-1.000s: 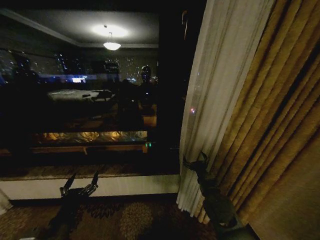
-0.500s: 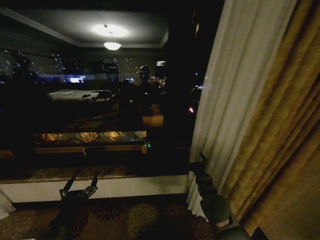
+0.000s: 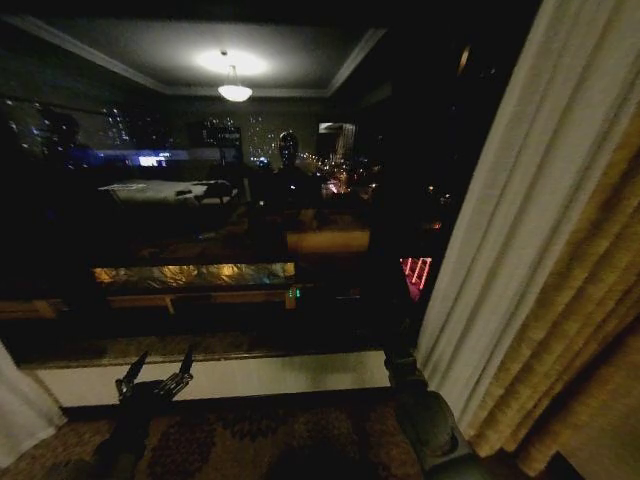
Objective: Open the curtains by pulling them apart, changing their state from closed to fully open.
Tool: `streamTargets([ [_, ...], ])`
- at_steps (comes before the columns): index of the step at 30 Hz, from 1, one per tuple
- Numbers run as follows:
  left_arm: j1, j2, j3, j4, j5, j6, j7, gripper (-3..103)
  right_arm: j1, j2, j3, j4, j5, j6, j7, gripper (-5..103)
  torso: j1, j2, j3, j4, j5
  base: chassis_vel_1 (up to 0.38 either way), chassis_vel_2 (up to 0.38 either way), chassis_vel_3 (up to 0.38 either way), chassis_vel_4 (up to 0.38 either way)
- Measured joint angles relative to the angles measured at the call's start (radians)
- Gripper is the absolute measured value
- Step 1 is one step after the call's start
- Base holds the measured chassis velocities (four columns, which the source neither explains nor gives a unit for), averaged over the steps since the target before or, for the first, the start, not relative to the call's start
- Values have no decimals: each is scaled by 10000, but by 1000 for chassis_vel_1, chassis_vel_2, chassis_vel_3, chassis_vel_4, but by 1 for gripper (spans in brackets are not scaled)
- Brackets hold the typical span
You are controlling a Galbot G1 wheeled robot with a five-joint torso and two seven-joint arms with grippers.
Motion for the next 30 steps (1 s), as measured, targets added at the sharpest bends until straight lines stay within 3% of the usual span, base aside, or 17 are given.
streamTargets([
  [30,93,-422,91,-310,425,-40,59,100,-73,37,-343,-306,-101,303,-20,100,2,-2,1,0,2,351,353,-353,-354],
])
